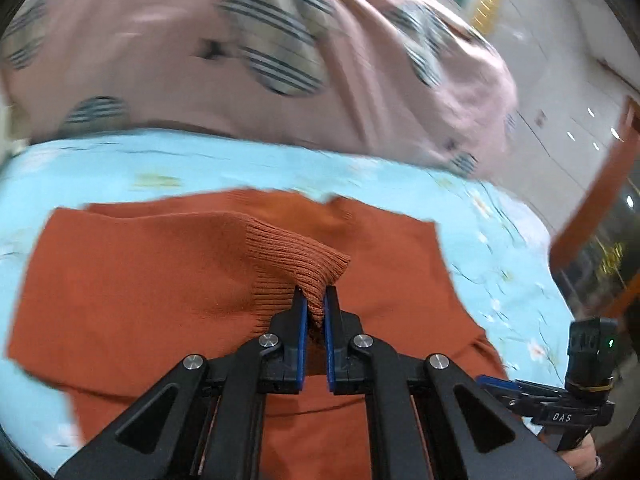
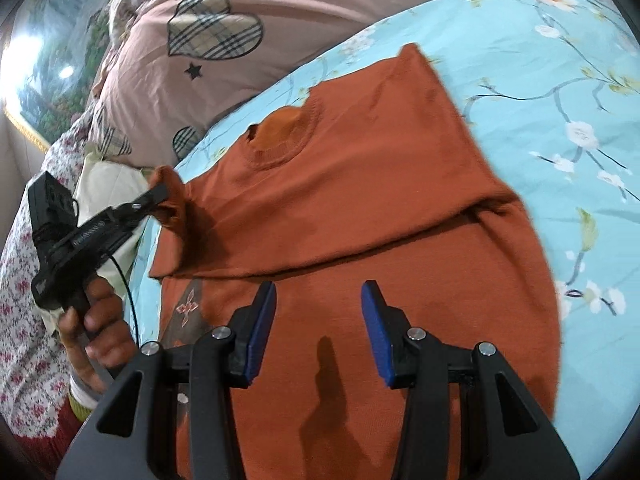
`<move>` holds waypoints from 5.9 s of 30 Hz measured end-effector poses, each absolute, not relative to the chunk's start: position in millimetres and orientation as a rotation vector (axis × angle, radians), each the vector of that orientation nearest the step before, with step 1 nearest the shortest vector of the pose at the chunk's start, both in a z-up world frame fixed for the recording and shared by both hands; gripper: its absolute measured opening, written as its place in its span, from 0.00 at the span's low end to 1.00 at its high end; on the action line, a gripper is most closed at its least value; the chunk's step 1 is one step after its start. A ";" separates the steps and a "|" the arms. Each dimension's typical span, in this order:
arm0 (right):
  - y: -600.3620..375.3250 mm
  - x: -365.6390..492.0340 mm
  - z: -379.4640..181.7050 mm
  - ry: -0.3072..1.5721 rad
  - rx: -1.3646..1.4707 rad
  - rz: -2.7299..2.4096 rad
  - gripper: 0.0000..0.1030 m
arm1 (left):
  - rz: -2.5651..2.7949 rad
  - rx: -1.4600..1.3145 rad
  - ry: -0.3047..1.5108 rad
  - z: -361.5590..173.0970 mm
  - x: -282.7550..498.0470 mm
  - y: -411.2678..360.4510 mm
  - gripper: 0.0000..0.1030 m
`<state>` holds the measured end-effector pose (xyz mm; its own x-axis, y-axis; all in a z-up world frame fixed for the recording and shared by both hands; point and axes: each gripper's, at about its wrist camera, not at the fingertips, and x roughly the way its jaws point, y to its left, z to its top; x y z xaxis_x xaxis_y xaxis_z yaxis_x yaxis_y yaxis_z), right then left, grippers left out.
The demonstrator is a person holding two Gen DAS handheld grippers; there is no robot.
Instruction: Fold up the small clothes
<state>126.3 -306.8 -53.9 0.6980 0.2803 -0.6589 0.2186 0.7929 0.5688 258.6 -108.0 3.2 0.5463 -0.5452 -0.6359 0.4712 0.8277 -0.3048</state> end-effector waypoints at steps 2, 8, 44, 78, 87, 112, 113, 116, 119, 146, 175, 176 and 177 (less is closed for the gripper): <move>-314.1 124.2 -55.3 0.812 0.684 0.023 0.44 | -0.640 -0.087 0.827 -14.1 258.5 -144.1 0.05; -325.6 127.2 -57.6 0.813 0.703 0.001 0.44 | -0.609 0.006 0.955 -72.3 273.4 -187.4 0.23; -372.9 198.7 -45.5 0.791 0.645 -0.103 0.05 | 0.065 -0.160 0.925 -99.8 277.1 56.0 0.69; -69.8 488.0 -75.6 1.063 0.372 0.714 0.48 | -0.076 -0.511 0.771 -109.5 255.1 100.8 0.71; -131.8 458.7 -49.3 0.838 0.571 0.488 0.48 | -0.093 -0.519 0.781 -106.3 251.3 104.8 0.71; -352.8 130.8 -45.9 0.830 0.465 -0.119 0.45 | -0.072 -0.139 0.945 -82.0 227.2 73.0 0.73; -355.2 120.1 -46.7 0.826 0.488 -0.117 0.45 | -0.099 -0.141 0.951 -80.7 211.7 76.7 0.73; -358.5 82.0 -53.8 0.830 0.542 -0.114 0.45 | -0.170 -0.138 0.977 -80.6 174.4 80.1 0.75; -365.5 46.0 -66.4 0.834 0.589 -0.144 0.46 | -0.218 -0.123 1.021 -88.4 141.3 85.8 0.75; -286.6 -96.7 -123.6 0.814 0.760 0.382 0.11 | -0.542 -0.278 1.054 -109.2 -12.8 105.7 0.43; -319.0 -58.3 -16.0 0.595 0.692 0.418 0.06 | -0.540 -0.376 0.777 -15.1 20.8 131.0 0.04; -323.0 -47.6 -10.2 0.585 0.681 0.408 0.06 | -0.535 -0.377 0.750 -6.9 30.2 129.9 0.04; -327.6 -34.8 -5.3 0.575 0.674 0.396 0.06 | -0.531 -0.379 0.727 0.9 40.8 128.6 0.04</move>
